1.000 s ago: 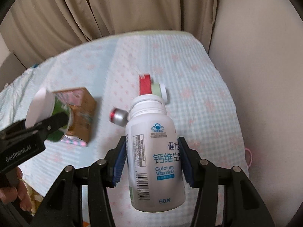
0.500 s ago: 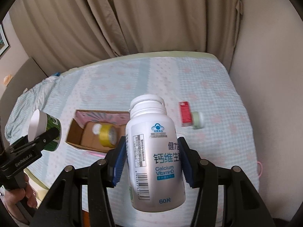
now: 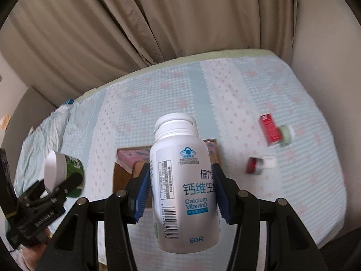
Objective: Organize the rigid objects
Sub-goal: 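Carry the green jar and vitamin bottle into the box and release both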
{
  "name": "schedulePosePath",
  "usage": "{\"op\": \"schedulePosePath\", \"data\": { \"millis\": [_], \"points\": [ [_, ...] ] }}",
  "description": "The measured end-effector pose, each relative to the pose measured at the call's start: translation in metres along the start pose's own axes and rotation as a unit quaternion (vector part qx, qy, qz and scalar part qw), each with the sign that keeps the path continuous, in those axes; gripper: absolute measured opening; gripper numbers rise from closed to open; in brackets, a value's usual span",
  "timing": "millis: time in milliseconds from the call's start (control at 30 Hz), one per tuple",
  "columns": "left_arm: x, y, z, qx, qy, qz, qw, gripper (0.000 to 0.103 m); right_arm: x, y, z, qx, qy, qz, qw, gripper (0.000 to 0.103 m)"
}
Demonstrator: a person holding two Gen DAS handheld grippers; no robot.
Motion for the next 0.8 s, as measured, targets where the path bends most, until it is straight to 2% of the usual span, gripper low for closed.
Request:
{"op": "schedulePosePath", "data": {
  "millis": [300,500,667,800],
  "points": [
    [-0.013,0.024,-0.09,-0.003,0.066,-0.049,0.9966,0.069,-0.002,0.001,-0.077,-0.02,0.04,-0.035,0.998,0.048],
    [-0.029,0.02,-0.147,-0.01,0.114,-0.076,0.9906,0.069,-0.017,-0.023,-0.137,-0.035,0.076,-0.048,0.995,0.048],
    [-0.046,0.006,-0.191,-0.026,0.152,-0.093,0.9837,0.069,-0.034,-0.043,-0.17,-0.054,0.104,-0.055,0.992,0.048],
    [-0.059,0.003,-0.218,-0.016,0.18,-0.102,0.9782,0.069,-0.045,-0.052,-0.188,-0.055,0.126,-0.043,0.99,0.048]
  ]
}}
Point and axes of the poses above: each gripper's, at about its wrist camera, not at the fingertips, and z roughly against the way its jaws point, y to its left, x to its top, the point moved 10 cm from there along -z, roughly the way its jaws point, and after that the axes turned 3 degrees about x, right-handed, at the moved point
